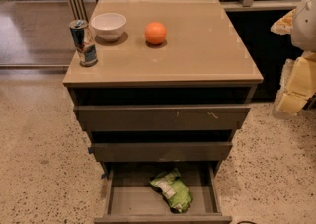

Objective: Pick green rice chip bag from bottom drawer and place on counter

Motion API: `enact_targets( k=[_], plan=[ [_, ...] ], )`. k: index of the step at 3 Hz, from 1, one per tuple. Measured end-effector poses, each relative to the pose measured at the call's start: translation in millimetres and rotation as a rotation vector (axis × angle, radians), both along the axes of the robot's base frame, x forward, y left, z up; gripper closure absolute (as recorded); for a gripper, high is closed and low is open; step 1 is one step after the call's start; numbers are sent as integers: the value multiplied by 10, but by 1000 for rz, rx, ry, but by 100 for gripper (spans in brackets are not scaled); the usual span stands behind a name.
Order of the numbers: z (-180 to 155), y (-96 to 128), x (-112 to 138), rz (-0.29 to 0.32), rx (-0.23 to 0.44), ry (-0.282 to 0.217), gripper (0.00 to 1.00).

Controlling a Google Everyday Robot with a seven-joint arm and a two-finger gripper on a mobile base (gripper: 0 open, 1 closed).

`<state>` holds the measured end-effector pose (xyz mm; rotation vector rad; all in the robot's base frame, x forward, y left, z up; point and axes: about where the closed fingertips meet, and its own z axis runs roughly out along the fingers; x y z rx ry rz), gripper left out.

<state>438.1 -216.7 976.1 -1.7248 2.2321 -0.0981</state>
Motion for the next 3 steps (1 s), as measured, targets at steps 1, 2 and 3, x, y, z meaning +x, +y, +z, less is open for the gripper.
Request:
enact_targets(
  k=[1,2,3],
  plan=[
    [0,0,0,0,0,0,0],
    [0,0,0,0,0,0,11],
    [-251,15,30,-6,30,4,34]
  ],
)
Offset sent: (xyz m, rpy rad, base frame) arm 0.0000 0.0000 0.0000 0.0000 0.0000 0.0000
